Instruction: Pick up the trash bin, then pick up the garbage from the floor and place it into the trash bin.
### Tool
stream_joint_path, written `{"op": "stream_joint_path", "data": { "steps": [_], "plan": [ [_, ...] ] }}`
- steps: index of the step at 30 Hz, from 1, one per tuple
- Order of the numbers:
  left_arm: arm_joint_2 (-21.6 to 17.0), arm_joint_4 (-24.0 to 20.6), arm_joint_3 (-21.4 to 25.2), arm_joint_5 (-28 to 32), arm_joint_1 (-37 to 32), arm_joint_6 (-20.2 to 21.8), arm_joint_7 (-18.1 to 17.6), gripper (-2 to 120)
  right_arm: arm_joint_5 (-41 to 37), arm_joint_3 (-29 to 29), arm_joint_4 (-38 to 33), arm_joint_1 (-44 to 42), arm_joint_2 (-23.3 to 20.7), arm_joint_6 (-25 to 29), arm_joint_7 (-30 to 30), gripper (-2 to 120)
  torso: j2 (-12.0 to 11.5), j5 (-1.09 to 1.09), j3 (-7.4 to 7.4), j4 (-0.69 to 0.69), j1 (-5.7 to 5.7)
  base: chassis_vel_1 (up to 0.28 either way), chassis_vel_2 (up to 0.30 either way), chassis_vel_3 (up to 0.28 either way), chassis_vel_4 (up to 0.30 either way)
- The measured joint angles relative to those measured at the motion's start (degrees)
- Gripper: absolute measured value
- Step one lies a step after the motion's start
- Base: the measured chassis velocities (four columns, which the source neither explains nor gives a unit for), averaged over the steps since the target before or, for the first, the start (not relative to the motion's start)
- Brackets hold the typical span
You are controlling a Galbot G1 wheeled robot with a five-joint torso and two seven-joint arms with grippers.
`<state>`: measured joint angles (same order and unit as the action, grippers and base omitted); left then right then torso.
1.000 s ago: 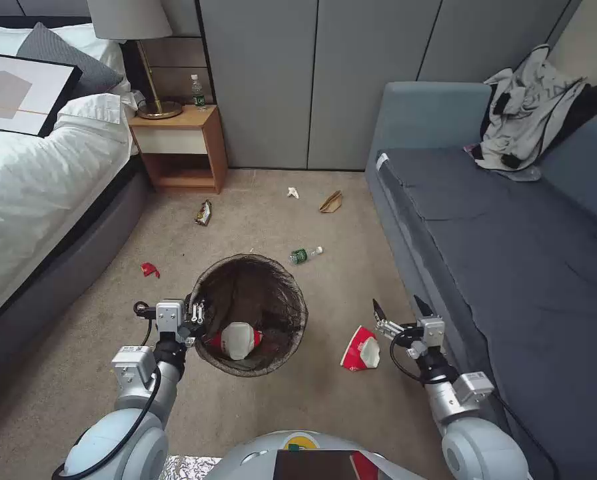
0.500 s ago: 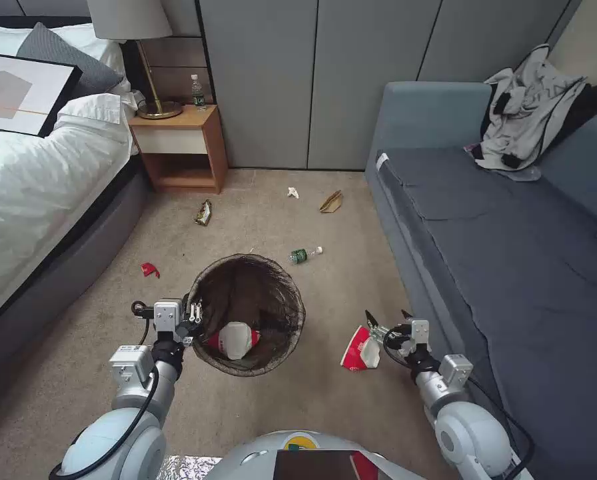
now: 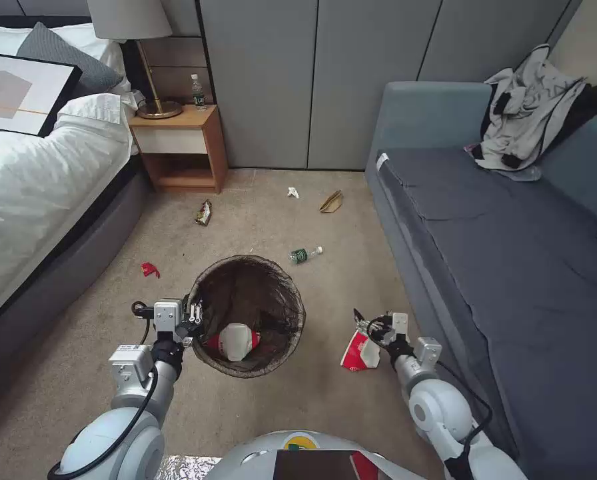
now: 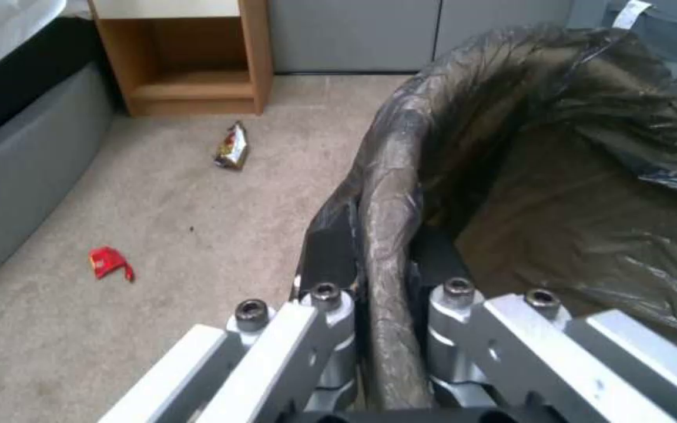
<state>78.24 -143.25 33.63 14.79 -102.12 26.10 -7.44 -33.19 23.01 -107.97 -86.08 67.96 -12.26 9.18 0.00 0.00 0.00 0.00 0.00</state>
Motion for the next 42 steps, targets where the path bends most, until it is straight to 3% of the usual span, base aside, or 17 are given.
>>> {"op": "stream_joint_path", "data": {
  "steps": [22,42],
  "plan": [
    [0.0,0.0,-0.3,-0.1,0.0,0.3,0.1,6,0.3,0.6,10.3,1.8,4.8,0.0,4.6,100,0.0,0.00,0.00,-0.01,0.00,0.000,0.000,0.000,0.000],
    [-0.4,0.0,-0.4,0.1,0.4,0.4,0.1,6,0.3,-2.5,19.1,7.4,9.0,-0.8,8.6,100,0.0,0.00,0.00,0.00,0.00,0.000,0.000,0.000,0.000]
  ]
}}
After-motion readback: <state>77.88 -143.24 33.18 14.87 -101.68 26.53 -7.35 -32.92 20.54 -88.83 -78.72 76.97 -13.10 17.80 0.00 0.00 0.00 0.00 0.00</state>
